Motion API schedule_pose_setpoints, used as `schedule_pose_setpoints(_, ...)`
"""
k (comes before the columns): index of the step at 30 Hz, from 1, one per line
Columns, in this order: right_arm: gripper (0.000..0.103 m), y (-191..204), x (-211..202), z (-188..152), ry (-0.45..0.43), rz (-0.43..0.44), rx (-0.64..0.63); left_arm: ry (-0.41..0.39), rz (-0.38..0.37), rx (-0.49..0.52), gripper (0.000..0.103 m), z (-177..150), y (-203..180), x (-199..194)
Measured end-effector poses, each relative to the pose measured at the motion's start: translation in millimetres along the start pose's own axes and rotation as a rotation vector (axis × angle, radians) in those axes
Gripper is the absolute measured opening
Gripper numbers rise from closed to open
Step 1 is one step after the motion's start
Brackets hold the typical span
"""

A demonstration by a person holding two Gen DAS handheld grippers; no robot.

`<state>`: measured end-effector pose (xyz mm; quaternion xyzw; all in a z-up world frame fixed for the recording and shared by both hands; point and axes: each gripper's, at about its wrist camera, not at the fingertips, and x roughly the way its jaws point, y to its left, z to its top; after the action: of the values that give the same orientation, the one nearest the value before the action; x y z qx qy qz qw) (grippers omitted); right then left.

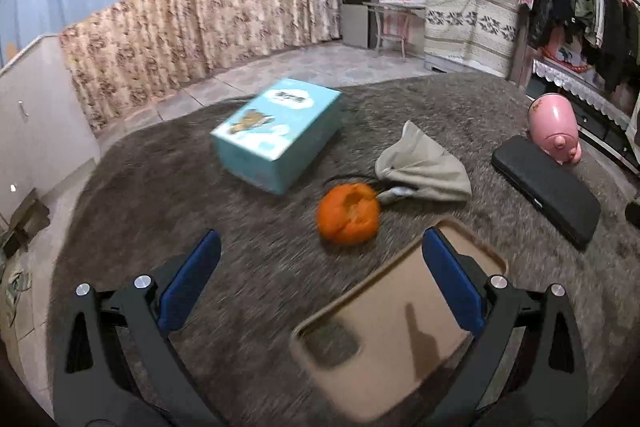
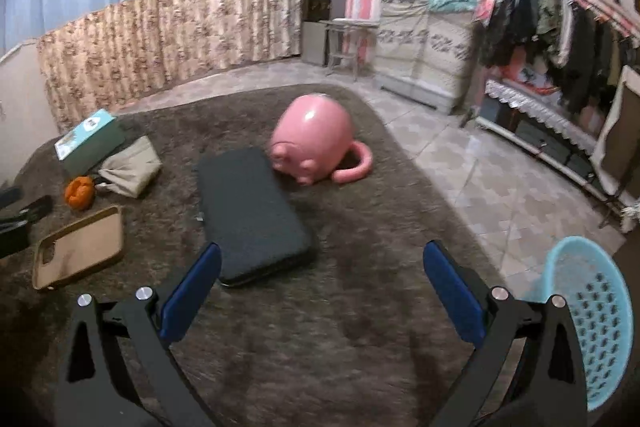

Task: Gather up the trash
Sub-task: 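Move both grippers back over the rug toward the tangerine peel, then grasp the orange tangerine peel with the left gripper, then grasp the grey face mask with the right gripper while the left holds the peel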

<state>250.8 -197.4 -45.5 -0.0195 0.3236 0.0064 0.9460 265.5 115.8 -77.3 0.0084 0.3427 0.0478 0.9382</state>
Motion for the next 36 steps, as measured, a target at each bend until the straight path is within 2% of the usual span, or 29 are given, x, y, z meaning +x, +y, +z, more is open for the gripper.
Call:
schedule_pose_setpoints(2, 0.099, 4.6, 6.1, 1.5, 0.002, 0.007, -0.003, 0.016, 0.001, 0.017, 0.092, 6.4, -6.2, 15.4)
schedule_pose_setpoints(4, 0.099, 13.5, 13.5, 5.1, 0.012, 0.014, -0.023, 0.058, -0.008, 0.035, 0.077, 10.6, -9.8, 29.8)
schedule_pose_setpoints(5, 0.099, 17.3, 16.1, 6.9, 0.015, 0.023, -0.033, 0.077, -0.023, 0.03, 0.074, 11.5, -9.4, 35.6)
schedule_pose_setpoints(9, 0.099, 41.6, 29.9, 16.7, 0.023, 0.057, -0.067, 0.129, -0.081, -0.031, 0.044, 8.7, -0.4, 53.4)
schedule_pose_setpoints(10, 0.099, 47.0, 31.7, 17.4, 0.025, 0.065, -0.073, 0.123, -0.115, -0.058, 0.039, 7.7, 3.5, 52.1)
schedule_pose_setpoints(12, 0.099, 59.8, 36.7, 20.0, 0.034, 0.089, -0.089, 0.097, -0.125, -0.078, 0.035, 7.3, 8.3, 44.0)
schedule_pose_setpoints(17, 0.099, 101.6, 46.8, 26.7, 0.028, 0.156, -0.145, 0.004, -0.066, -0.12, 0.034, -0.2, 29.1, 12.7)
schedule_pose_setpoints(21, 0.098, 131.6, 60.8, 35.5, 0.041, 0.202, -0.172, -0.026, 0.065, -0.139, 0.034, -4.5, 51.2, 9.6)
schedule_pose_setpoints(24, 0.095, 148.4, 71.6, 43.3, 0.061, 0.23, -0.183, -0.018, 0.087, -0.193, 0.026, -4.7, 67.8, 14.5)
schedule_pose_setpoints(26, 0.088, 157.5, 79.3, 47.3, 0.078, 0.247, -0.19, -0.018, 0.101, -0.221, 0.025, -7.3, 74.8, 16.4)
schedule_pose_setpoints(28, 0.087, 169.8, 89.8, 49.5, 0.106, 0.263, -0.197, -0.01, 0.09, -0.235, 0.025, -11.2, 78.5, 19.3)
schedule_pose_setpoints(30, 0.073, 179.8, 106.5, 48.7, 0.162, 0.278, -0.203, -0.005, 0.087, -0.234, 0.025, -9.2, 80.8, 22.5)
schedule_pose_setpoints(32, 0.049, 186.9, 119.1, 45.1, 0.219, 0.308, -0.206, -0.008, 0.08, -0.239, 0.028, -8.6, 81.4, 22.4)
schedule_pose_setpoints(33, 0.049, 189.8, 123.8, 42.6, 0.242, 0.319, -0.212, -0.003, 0.075, -0.244, 0.039, -8.2, 82.2, 23.0)
schedule_pose_setpoints(34, 0.042, 192.7, 123.7, 39.7, 0.231, 0.308, -0.228, -0.001, 0.075, -0.25, 0.05, -9.3, 84.9, 22.0)
schedule_pose_setpoints(35, 0.029, 194.6, 121.2, 38.4, 0.21, 0.306, -0.244, -0.001, 0.078, -0.257, 0.055, -11.1, 86.4, 20.8)
schedule_pose_setpoints(36, 0.025, 195.3, 119.5, 37.6, 0.201, 0.308, -0.256, -0.003, 0.08, -0.261, 0.061, -12.7, 86.8, 18.0)
